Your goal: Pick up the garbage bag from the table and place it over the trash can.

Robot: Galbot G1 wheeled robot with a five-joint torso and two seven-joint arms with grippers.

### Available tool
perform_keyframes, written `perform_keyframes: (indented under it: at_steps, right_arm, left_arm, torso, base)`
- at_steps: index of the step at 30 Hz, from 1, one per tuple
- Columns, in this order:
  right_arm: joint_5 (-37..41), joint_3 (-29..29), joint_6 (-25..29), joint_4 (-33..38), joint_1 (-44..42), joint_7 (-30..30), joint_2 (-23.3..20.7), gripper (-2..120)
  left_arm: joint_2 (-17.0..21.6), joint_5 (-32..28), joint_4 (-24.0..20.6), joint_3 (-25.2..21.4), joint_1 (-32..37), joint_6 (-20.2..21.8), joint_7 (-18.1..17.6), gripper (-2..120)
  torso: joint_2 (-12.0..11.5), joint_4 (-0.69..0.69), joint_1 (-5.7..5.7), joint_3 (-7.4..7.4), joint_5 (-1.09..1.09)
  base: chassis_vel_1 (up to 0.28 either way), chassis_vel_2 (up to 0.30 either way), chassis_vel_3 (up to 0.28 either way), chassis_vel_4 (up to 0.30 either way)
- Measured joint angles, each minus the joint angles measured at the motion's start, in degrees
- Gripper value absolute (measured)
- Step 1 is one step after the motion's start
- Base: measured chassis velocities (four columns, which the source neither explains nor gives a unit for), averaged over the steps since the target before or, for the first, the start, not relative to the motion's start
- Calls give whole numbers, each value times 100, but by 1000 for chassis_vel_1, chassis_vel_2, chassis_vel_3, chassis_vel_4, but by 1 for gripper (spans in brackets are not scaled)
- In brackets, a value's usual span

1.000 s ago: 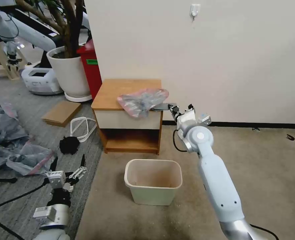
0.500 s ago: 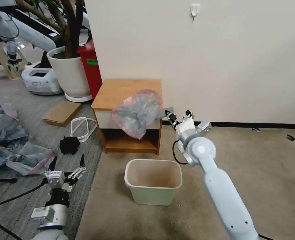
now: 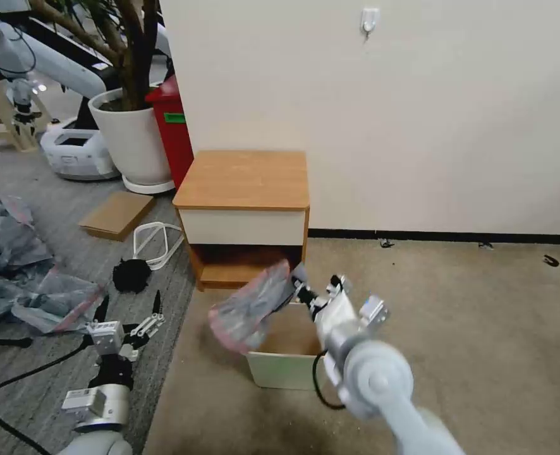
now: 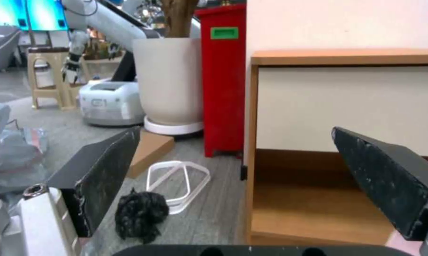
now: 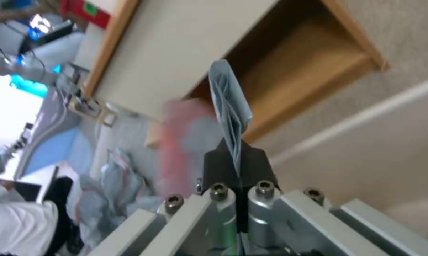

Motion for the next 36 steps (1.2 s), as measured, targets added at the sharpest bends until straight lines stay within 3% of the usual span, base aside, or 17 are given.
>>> perform_keyframes:
  at_steps: [6, 18, 31, 36]
  right_arm:
    - [-665, -341, 80, -140, -243, -2, 27, 0]
    - [-1334, -300, 258, -568, -163, -267, -100, 0]
    - [-2172, -490, 255, -540, -403, -449, -269, 0]
    - [-2432, -514, 234, -545, -432, -542, -326, 16]
  left_arm:
    - [1, 4, 12, -1, 5, -13, 3, 100]
    - [47, 9, 29, 34, -1, -21, 8, 100]
    - [60, 19, 67, 82, -57, -15, 12, 100]
    - [83, 19, 67, 89, -58, -14, 12, 100]
  torso:
    - [0, 0, 0, 0, 1]
    - [0, 0, 0, 0, 1]
    - [0, 0, 0, 1, 1]
    - [0, 0, 0, 0, 1]
  base:
    - [0, 0, 0, 0]
    - [0, 0, 0, 0]
    - [0, 0, 0, 0]
    - [0, 0, 0, 0]
